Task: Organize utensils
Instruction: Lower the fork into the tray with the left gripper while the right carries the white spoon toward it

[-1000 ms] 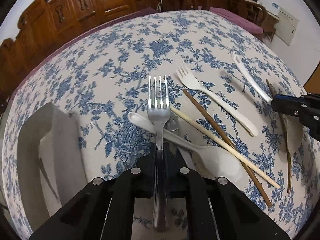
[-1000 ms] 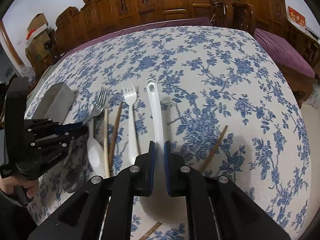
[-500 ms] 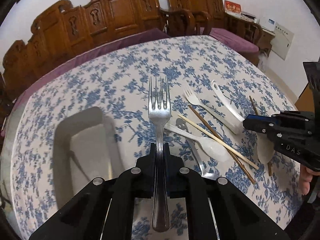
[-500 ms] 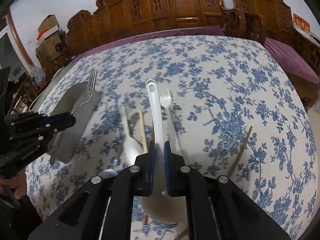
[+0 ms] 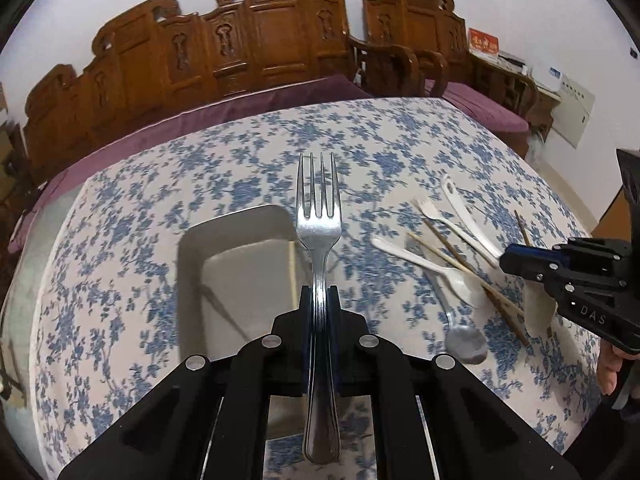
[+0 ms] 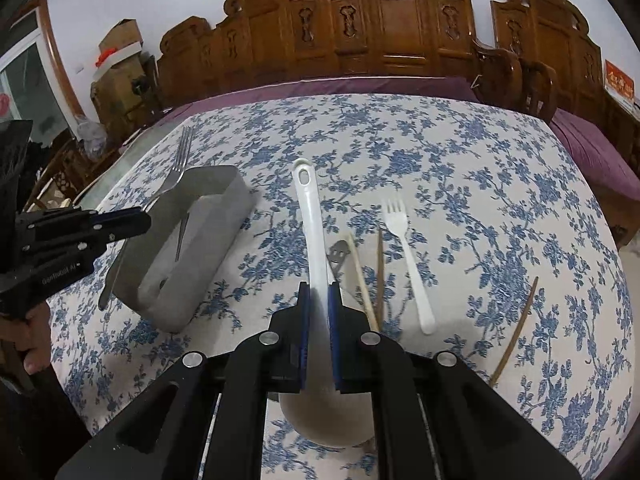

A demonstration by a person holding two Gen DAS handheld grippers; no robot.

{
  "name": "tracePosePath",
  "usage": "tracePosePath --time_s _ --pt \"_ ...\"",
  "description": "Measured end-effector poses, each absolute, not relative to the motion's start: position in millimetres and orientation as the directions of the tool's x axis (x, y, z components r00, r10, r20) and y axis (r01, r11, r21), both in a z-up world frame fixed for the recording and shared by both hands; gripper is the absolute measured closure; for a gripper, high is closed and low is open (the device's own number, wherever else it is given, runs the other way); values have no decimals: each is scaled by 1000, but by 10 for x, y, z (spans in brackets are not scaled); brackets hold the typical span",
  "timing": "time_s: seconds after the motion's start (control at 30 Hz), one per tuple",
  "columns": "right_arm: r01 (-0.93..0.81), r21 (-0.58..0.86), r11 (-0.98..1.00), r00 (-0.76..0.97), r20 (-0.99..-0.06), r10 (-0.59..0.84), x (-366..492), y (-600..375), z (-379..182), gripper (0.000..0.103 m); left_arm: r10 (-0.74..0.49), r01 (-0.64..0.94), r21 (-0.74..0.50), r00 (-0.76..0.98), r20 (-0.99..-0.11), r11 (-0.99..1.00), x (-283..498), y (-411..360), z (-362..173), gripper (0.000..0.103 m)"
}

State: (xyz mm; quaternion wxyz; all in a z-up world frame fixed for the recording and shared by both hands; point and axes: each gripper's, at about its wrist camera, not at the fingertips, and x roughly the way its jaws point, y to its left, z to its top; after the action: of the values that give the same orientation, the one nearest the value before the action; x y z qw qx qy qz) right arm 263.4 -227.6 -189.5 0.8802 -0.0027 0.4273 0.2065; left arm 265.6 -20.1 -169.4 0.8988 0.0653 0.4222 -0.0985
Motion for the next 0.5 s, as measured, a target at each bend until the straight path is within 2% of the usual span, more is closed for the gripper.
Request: tracePosePath --time_s 0.5 --pt "-406 192 893 547 -732 406 2782 -1567 -1767 92 -131 153 -45 622 -772 987 2784 458 -1938 96"
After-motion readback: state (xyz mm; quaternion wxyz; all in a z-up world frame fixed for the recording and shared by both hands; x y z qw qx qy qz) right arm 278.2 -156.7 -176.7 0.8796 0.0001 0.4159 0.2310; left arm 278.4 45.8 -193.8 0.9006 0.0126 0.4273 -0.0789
